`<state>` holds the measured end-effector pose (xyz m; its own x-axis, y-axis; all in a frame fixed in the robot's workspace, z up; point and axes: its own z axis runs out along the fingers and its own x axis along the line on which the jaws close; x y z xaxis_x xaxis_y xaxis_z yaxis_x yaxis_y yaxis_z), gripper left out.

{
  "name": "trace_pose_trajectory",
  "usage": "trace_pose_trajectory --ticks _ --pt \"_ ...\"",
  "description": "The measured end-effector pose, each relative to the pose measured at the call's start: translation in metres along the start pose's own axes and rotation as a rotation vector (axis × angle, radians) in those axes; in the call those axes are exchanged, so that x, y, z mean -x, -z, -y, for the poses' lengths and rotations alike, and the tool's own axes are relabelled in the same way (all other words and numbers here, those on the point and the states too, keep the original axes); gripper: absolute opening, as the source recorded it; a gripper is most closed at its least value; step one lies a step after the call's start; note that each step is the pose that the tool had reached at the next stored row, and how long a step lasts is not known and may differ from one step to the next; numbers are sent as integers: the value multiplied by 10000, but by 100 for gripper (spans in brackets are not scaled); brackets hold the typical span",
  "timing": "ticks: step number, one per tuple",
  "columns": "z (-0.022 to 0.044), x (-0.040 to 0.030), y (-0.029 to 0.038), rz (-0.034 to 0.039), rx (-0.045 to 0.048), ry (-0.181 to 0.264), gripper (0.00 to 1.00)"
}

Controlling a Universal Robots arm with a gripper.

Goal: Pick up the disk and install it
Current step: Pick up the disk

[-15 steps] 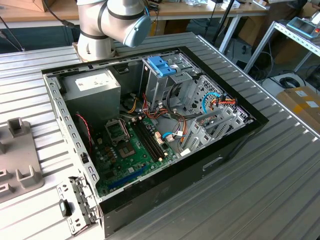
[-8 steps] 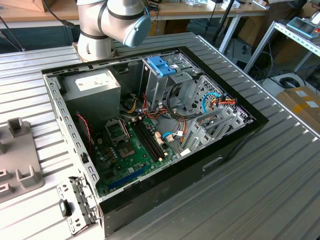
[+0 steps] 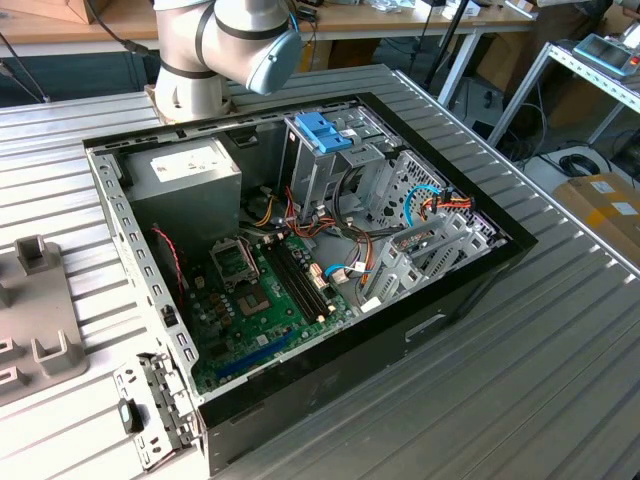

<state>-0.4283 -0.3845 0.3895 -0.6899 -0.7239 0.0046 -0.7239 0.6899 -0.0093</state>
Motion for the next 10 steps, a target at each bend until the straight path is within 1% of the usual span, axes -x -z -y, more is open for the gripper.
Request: trace_pose_trajectory --ticks 10 --pt "0 0 0 -20 -20 149 10"
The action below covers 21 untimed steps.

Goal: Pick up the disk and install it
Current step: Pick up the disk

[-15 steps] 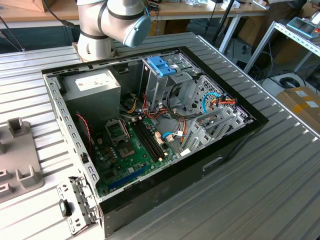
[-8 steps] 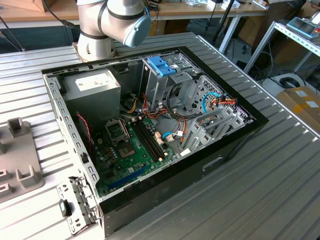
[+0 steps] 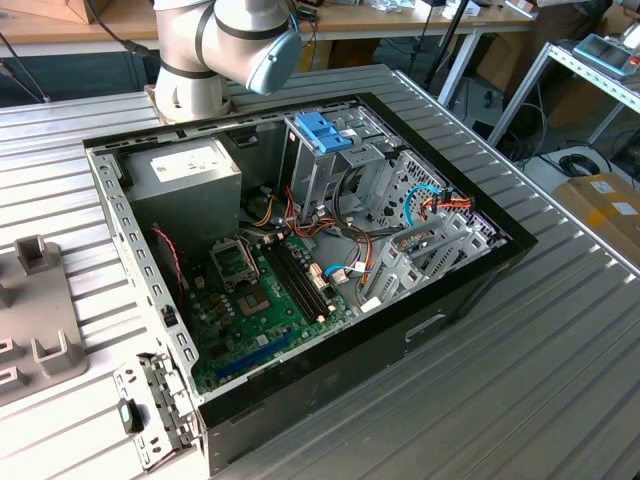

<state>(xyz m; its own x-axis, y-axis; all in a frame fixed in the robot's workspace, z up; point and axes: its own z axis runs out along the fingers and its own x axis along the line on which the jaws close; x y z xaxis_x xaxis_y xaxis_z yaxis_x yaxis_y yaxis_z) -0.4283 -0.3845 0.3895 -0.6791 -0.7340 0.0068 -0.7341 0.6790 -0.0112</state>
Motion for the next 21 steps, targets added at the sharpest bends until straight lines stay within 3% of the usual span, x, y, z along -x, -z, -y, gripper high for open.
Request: trace_pose_trajectory --ticks 21 --pt "0 0 0 -19 -22 261 10"
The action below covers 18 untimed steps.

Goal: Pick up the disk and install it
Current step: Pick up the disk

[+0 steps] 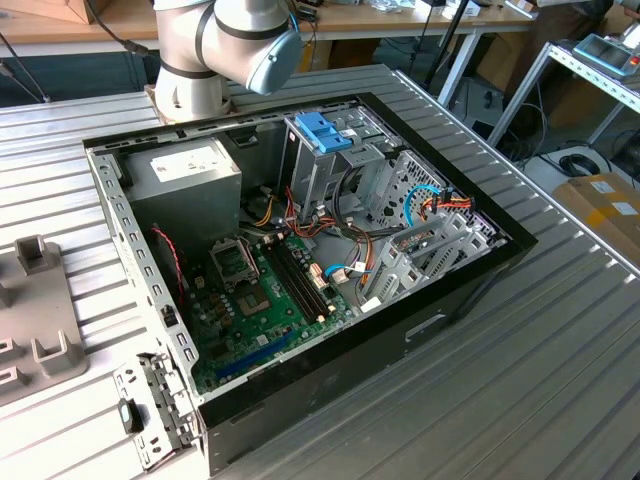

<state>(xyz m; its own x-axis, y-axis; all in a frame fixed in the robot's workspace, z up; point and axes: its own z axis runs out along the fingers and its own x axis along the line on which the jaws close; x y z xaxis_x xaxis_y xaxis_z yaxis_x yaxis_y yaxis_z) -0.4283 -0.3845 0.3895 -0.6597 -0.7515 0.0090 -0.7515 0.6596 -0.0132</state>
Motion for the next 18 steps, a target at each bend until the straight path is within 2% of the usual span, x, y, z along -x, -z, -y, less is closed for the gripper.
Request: trace_pose_trajectory --ticks 18 --pt "0 0 0 -19 -21 223 10"
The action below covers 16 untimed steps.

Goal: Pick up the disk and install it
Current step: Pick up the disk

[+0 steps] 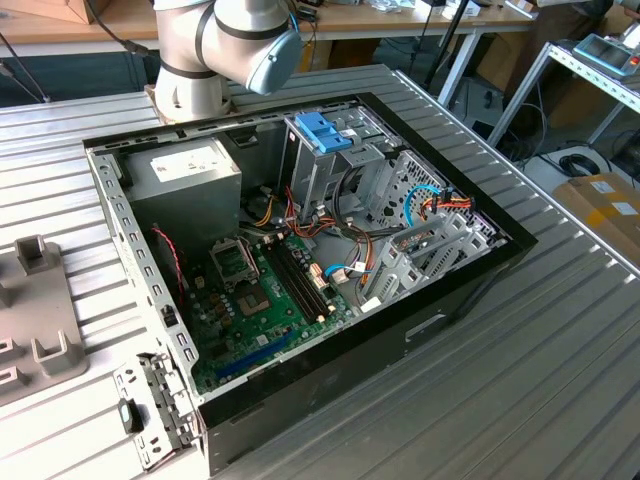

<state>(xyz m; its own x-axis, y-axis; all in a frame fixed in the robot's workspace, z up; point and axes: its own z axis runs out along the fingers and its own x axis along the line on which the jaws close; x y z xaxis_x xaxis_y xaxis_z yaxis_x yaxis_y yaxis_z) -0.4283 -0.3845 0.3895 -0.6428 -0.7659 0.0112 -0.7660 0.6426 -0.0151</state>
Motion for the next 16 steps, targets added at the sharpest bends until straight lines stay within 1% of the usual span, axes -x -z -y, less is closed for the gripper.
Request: trace_pose_trajectory --ticks 16 --pt "0 0 0 -14 -16 186 10"
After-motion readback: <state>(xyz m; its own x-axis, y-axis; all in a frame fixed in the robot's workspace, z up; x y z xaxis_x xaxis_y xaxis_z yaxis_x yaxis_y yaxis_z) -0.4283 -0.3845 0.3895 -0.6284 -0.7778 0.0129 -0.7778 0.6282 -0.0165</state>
